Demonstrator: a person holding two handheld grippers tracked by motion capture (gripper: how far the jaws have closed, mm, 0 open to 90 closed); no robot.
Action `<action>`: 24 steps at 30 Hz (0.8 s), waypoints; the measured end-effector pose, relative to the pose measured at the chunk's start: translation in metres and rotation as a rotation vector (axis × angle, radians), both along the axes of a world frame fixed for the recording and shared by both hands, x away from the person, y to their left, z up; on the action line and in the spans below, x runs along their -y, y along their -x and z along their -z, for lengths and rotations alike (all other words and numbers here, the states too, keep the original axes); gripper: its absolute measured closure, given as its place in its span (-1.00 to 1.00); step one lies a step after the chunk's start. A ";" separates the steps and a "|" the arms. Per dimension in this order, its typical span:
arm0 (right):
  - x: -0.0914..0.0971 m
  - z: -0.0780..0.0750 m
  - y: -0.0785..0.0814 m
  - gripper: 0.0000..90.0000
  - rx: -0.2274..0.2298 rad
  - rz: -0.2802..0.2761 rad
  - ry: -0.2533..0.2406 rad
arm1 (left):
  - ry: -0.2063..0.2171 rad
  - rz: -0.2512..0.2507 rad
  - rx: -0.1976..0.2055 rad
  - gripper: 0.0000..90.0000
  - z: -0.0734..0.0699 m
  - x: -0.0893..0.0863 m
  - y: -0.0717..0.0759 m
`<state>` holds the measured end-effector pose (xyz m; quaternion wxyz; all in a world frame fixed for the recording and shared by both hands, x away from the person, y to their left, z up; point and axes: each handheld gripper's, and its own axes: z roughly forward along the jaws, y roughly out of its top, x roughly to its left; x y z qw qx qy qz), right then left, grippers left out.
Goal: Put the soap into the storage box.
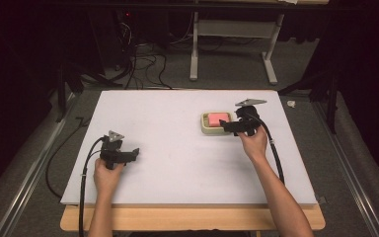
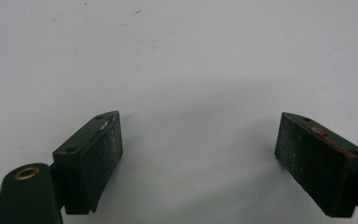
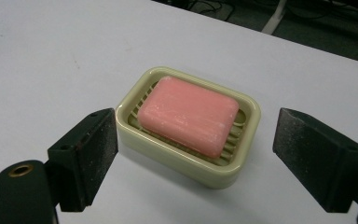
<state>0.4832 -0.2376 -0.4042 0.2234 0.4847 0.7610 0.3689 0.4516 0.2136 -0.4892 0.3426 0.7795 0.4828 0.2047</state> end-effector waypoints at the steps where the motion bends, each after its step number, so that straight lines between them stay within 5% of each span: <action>1: 0.000 0.000 0.000 -0.67 0.000 0.000 0.000 | 0.000 0.000 0.000 -0.66 0.000 0.000 0.000; 24: 0.022 -0.003 0.026 -0.67 0.020 0.004 -0.011 | 0.000 0.000 0.001 -0.66 0.000 0.000 0.000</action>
